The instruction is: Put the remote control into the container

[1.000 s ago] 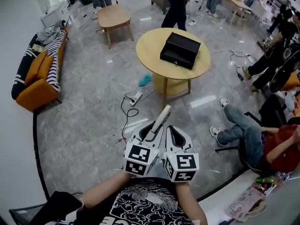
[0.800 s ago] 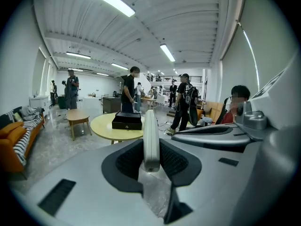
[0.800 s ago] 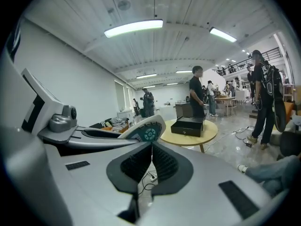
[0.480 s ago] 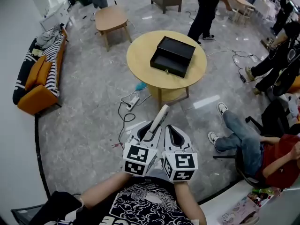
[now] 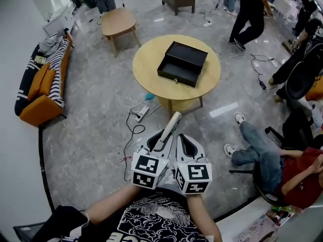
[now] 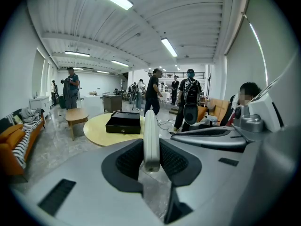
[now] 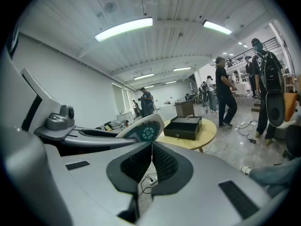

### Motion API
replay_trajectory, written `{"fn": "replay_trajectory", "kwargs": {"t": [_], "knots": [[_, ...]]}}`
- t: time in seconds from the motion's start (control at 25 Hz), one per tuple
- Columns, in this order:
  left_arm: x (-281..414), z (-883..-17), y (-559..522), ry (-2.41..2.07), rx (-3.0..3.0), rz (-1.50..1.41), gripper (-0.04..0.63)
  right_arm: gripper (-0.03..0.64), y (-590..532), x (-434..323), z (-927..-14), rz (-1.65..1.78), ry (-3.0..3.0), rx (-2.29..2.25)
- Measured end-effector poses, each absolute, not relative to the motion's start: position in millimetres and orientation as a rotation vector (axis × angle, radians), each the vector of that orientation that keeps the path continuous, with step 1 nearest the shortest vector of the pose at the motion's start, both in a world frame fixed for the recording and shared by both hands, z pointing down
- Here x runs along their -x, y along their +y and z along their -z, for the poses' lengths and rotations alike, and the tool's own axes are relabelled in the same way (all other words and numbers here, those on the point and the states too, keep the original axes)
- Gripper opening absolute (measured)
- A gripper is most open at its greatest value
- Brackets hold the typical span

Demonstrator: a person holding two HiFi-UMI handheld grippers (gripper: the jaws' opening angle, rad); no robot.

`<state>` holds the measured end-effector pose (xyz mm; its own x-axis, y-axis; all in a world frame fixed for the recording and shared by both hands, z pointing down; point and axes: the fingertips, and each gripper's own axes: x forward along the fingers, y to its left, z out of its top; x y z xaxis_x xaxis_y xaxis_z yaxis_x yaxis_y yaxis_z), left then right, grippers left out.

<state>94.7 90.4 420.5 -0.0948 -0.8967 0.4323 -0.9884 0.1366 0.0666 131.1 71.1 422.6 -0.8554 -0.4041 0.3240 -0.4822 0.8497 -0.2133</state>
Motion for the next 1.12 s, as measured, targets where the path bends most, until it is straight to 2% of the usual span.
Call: {"fn": "replay_trajectory", "kwargs": {"t": [0.64,1.12], "knots": [[-46,-434,42,-1.996,-1.857,-0.285,0.104,0.023,28,-81,-431,-0.378,-2.724,-0.726],[64,-431,-22,-1.956,-1.917,-0.303,0.104,0.023,-32,28,-432,-0.373,-2.699,-0.780]]}}
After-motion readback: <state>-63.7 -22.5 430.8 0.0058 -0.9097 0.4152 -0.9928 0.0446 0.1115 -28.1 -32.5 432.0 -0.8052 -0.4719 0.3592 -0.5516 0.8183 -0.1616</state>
